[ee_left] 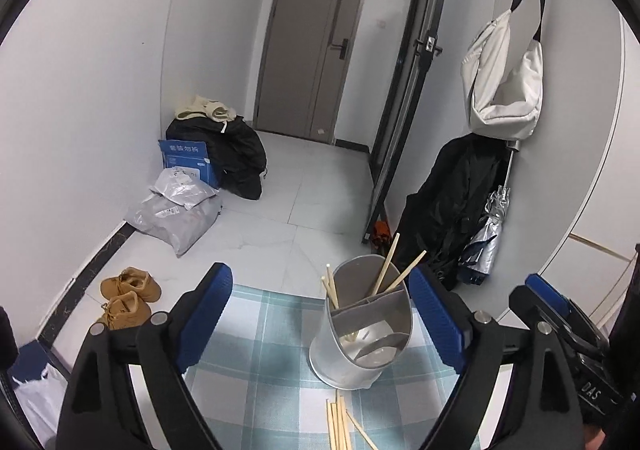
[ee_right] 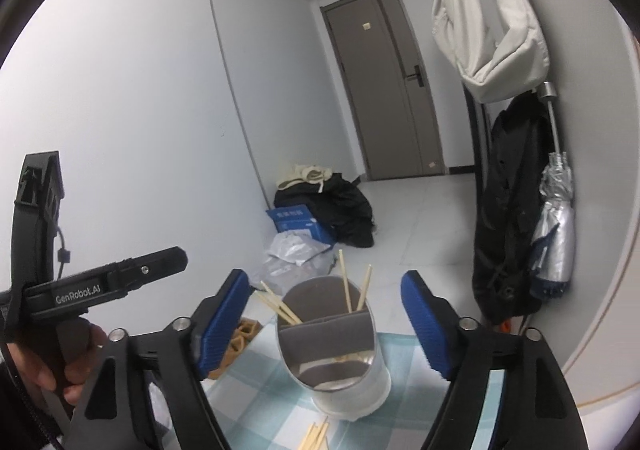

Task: Organize utensils
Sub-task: 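Lower both open tools from the holder down to the chopstick pile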

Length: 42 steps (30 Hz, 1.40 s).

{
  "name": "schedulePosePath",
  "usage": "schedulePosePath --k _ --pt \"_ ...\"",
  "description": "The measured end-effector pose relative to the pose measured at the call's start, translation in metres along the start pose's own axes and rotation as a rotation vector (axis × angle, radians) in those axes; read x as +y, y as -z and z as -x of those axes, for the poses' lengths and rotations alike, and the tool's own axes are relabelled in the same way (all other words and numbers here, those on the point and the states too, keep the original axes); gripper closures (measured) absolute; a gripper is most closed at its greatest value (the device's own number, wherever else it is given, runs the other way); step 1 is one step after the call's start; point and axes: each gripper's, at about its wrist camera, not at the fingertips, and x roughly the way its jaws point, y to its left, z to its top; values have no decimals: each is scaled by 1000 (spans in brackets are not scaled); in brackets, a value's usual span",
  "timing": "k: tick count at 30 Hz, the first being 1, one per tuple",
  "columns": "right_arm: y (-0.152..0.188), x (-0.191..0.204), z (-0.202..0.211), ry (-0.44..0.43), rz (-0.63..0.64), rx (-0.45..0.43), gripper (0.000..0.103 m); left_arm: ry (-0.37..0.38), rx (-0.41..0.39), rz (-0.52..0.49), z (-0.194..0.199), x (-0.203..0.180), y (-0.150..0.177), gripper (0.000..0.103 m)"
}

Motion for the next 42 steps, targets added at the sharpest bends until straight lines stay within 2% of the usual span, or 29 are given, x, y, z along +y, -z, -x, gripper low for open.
schedulePosePath --k 6,9,11,19,22,25,30,32,35,42 --pt "15 2 16 27 -3 -16 17 -21 -2 -20 3 1 19 15" --pt "25 3 21 50 -3 -10 8 -21 8 -12 1 6 31 15" --pt "33 1 25 72 -10 -5 7 -22 15 -22 0 9 40 15" --pt "62 -2 22 75 -2 82 7 -43 80 5 -21 23 76 15" --pt "75 -1 18 65 12 128 7 -63 107 8 -31 26 86 15" --pt "88 -1 9 44 18 213 8 -97 121 18 -38 34 95 15" --pt "106 -2 -10 32 25 328 8 -102 200 50 -53 49 107 15" --pt "114 -2 -18 32 28 373 8 -112 191 38 -55 48 106 15" --pt "126 0 -34 19 37 449 13 -116 185 22 -57 48 106 15" --pt "155 8 -68 21 93 588 28 -106 256 72 -70 61 109 15"
